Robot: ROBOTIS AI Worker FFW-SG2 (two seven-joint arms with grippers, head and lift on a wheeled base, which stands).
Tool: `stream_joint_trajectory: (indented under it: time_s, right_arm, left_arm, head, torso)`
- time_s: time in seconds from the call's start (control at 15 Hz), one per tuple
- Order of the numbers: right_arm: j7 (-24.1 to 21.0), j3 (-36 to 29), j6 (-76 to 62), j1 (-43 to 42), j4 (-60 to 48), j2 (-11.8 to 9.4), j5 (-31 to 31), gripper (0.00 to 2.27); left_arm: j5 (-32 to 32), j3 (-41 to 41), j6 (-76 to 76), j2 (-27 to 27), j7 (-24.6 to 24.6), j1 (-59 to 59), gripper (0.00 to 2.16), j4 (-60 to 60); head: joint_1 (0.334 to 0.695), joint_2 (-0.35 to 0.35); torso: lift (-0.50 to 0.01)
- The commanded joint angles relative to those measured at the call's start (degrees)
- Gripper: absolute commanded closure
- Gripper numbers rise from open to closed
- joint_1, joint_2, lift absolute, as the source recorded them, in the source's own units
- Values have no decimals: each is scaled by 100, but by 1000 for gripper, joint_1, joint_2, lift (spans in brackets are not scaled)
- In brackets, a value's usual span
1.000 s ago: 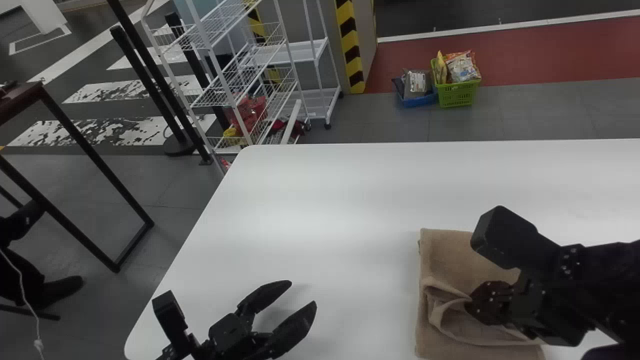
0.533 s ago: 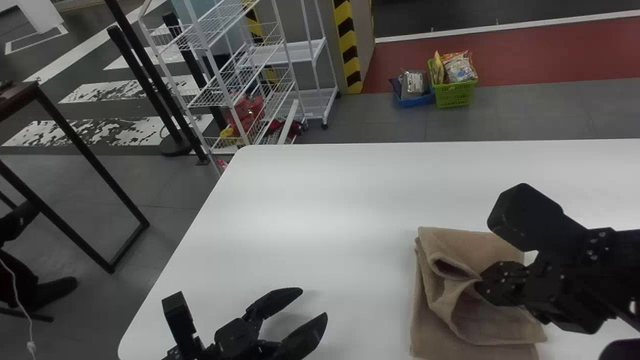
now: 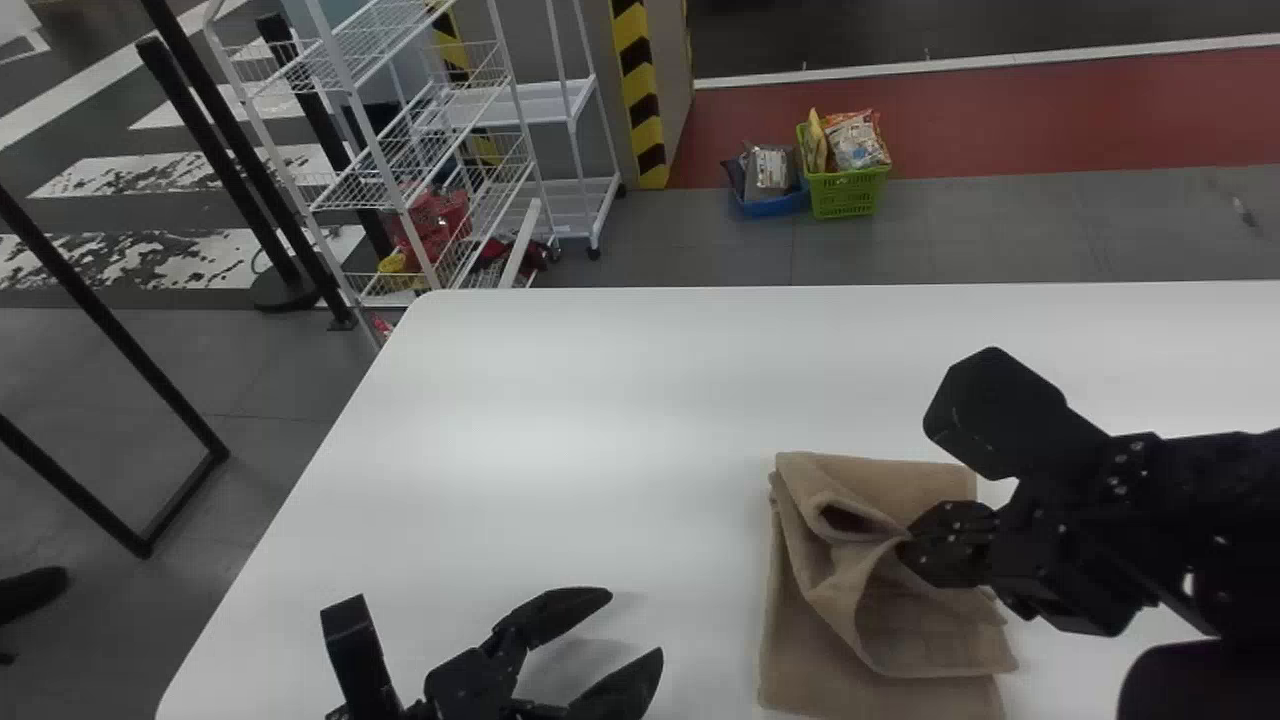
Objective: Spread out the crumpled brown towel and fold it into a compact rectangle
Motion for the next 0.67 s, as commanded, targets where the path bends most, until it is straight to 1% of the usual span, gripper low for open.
stream_joint_trajectory:
  time_s: [0.0,0.33,0.4,0.47,0.6]
  right_arm:
    - [45,-10,0,-3,0,0,1,1420]
    - [45,-10,0,-55,9,9,-16,1420]
    - [45,-28,0,-64,9,18,-34,1420]
    - [45,-37,0,-73,18,18,-43,1420]
    - [45,-37,0,-73,26,18,-60,1420]
  left_arm:
    - [-52,-214,-19,-21,16,62,205,-193]
    - [-193,-522,-72,-38,69,290,205,-668]
    - [-263,-627,-72,-38,148,360,205,-773]
    - [-474,-785,-72,-21,297,404,205,-887]
    - [-659,-970,-90,-12,394,431,205,-949]
  head:
    - [695,220]
    - [695,171]
    - [695,164]
    - [695,159]
    - [695,142]
  torso:
    - [-127]
    - [-127]
    - [-127]
    - [-127]
    - [-127]
